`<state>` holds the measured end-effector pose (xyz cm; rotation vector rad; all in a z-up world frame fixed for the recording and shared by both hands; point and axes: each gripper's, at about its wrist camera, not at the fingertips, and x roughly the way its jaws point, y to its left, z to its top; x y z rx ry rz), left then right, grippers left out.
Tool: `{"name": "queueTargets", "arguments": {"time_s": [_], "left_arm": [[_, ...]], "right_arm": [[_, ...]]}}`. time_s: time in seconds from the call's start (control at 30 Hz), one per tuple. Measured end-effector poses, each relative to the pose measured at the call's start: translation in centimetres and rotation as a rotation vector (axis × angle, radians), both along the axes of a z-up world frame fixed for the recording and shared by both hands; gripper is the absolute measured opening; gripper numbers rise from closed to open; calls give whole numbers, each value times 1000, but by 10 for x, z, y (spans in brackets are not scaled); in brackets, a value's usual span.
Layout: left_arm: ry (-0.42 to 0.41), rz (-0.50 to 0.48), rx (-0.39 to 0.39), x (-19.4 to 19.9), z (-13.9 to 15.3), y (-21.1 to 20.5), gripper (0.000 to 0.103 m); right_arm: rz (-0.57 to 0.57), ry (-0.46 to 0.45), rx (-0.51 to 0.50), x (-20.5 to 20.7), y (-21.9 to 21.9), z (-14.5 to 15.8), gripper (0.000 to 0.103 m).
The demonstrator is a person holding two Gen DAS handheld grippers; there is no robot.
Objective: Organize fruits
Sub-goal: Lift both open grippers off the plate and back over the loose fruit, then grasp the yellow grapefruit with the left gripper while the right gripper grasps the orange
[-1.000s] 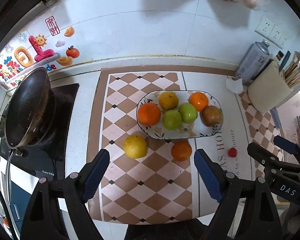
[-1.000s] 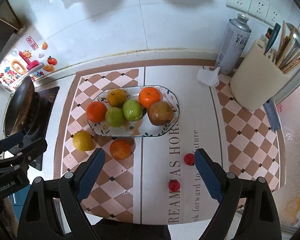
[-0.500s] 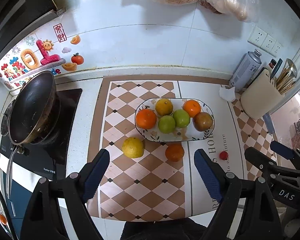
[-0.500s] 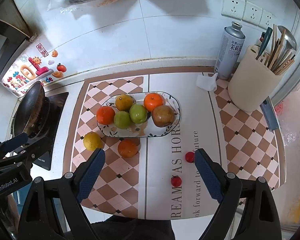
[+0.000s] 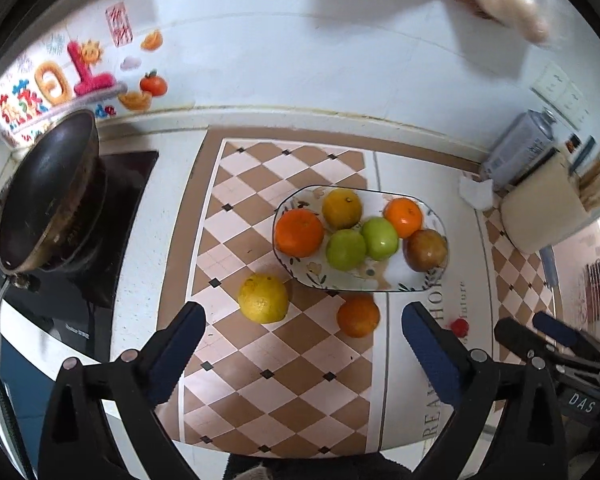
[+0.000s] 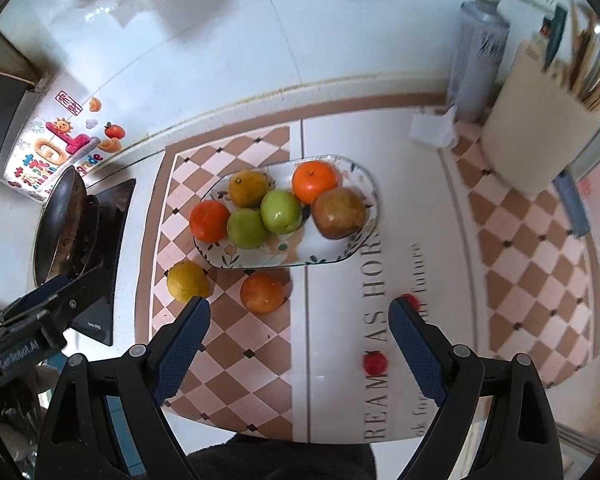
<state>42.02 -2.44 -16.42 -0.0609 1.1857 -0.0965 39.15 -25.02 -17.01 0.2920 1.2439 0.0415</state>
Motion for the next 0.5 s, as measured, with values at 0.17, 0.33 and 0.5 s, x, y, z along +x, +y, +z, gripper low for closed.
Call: {"name": "queueTargets", "arguments": {"time_s": [0.17,0.33,0.5], "left_arm": [[79,73,-3,24,-33,21,101],[182,161,-8,44,-70,44,101],[293,218,-87,55,-106,57,101]], "right_arm": [[31,65,73,25,12,-51,93],[54,136,85,47,34,-111,93],[66,215,133,63,59,-167,92]]}}
